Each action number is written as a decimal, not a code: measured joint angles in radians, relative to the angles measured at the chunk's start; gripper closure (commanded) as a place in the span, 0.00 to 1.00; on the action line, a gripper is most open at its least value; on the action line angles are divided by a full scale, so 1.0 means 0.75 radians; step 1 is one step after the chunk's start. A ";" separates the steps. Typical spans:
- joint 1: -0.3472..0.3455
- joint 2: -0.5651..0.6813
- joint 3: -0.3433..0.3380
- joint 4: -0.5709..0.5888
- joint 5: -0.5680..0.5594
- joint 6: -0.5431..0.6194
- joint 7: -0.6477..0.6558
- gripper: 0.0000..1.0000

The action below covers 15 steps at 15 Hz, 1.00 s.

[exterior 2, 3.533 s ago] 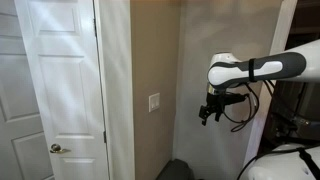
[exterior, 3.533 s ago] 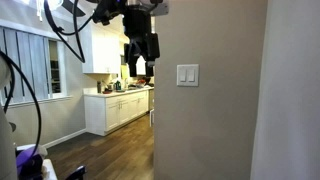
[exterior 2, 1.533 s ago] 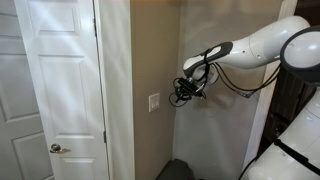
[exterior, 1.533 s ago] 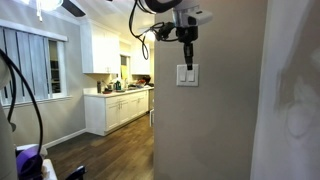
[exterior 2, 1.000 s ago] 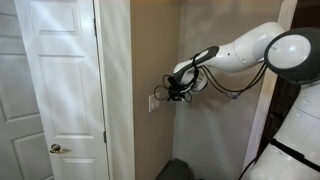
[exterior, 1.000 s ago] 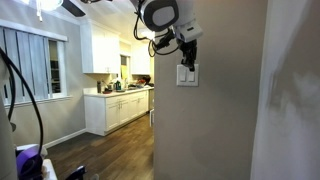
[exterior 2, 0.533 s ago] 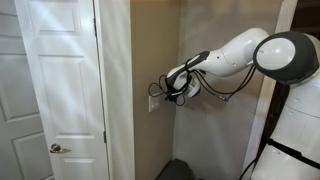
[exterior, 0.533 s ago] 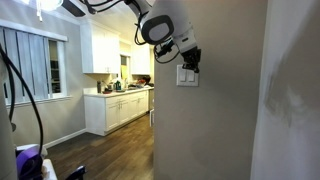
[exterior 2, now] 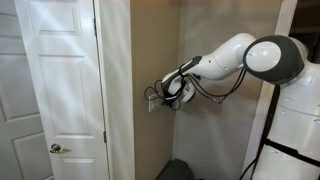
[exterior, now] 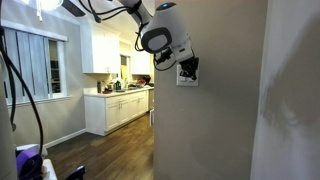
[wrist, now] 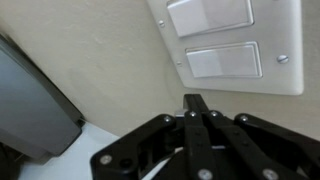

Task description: Flip the switch to turn off the light

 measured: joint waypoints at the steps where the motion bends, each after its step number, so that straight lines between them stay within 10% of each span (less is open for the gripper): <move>1: 0.007 0.013 0.003 0.013 0.023 0.003 0.000 1.00; 15: 0.007 0.111 -0.038 0.074 0.007 0.053 0.011 1.00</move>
